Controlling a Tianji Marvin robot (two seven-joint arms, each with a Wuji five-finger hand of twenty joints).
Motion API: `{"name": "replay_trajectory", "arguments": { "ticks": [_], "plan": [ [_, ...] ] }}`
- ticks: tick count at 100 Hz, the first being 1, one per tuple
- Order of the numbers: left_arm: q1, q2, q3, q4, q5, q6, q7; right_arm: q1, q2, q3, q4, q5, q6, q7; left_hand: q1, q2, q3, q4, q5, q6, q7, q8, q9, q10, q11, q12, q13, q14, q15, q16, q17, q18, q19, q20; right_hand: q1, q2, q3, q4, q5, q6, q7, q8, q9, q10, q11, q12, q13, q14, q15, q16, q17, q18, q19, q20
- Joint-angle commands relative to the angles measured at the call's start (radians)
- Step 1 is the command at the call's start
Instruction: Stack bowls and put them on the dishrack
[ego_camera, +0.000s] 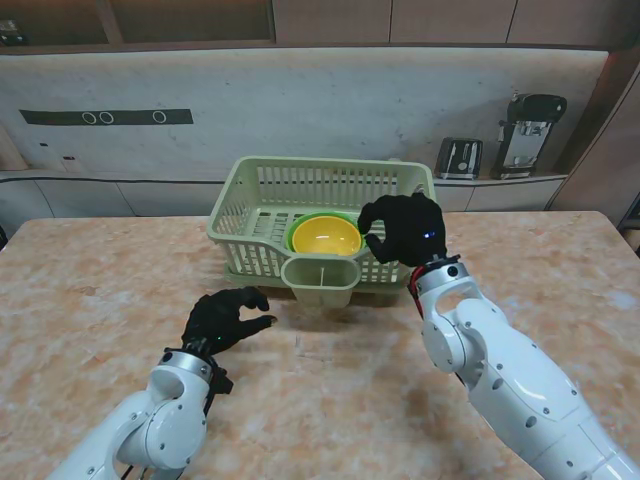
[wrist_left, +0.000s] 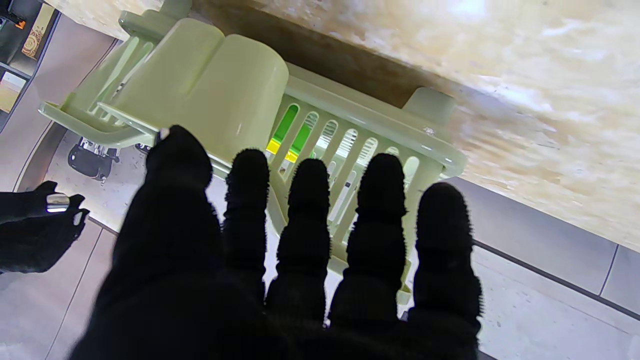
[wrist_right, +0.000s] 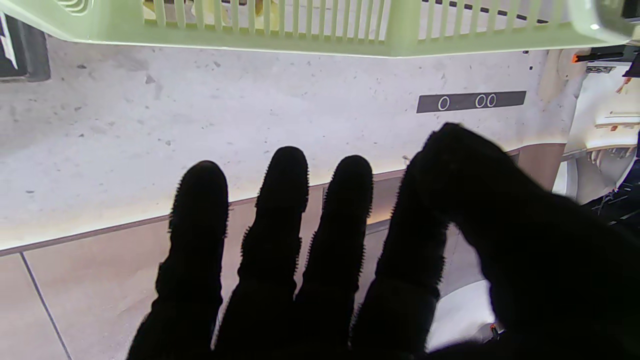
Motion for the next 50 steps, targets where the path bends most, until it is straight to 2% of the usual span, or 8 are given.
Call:
{"name": "replay_trajectory", "arguments": {
  "ticks": [1, 50],
  "plan": [
    [0.001, -0.001, 0.002, -0.002, -0.002, -0.004, -0.014, -0.04, 0.005, 0.002, -0.021, -0.013, -0.008, 0.01, 0.008, -0.006, -0.009, 0.028, -0.007, -0.023, 0.011, 0.004, 0.015, -0.016, 0.007, 0.017, 0.014, -0.007, 0.006, 0.011, -0.004, -0.01, 0.021, 0.016, 0.001, -0.039, 0.03, -0.034, 0.022, -0.033, 0.022, 0.018, 0.016, -0.024, -0.003, 0.025, 0.009, -0.029, 0.017, 0.036, 0.006, -0.02, 0.026, 0.01],
    [0.002, -0.001, 0.003, 0.001, 0.004, -0.014, -0.01, -0.249, 0.023, 0.08, -0.15, -0.056, -0.034, 0.017, 0.009, -0.008, -0.009, 0.028, -0.008, -0.026, 0.023, 0.01, 0.015, -0.016, 0.012, 0.022, 0.017, -0.009, 0.009, 0.013, 0.001, -0.005, 0.022, 0.015, -0.047, -0.028, -0.04, -0.026, 0.026, -0.028, 0.005, 0.047, 0.004, -0.026, -0.007, 0.047, 0.005, -0.027, 0.018, 0.057, 0.008, -0.026, 0.04, 0.019]
  ]
}}
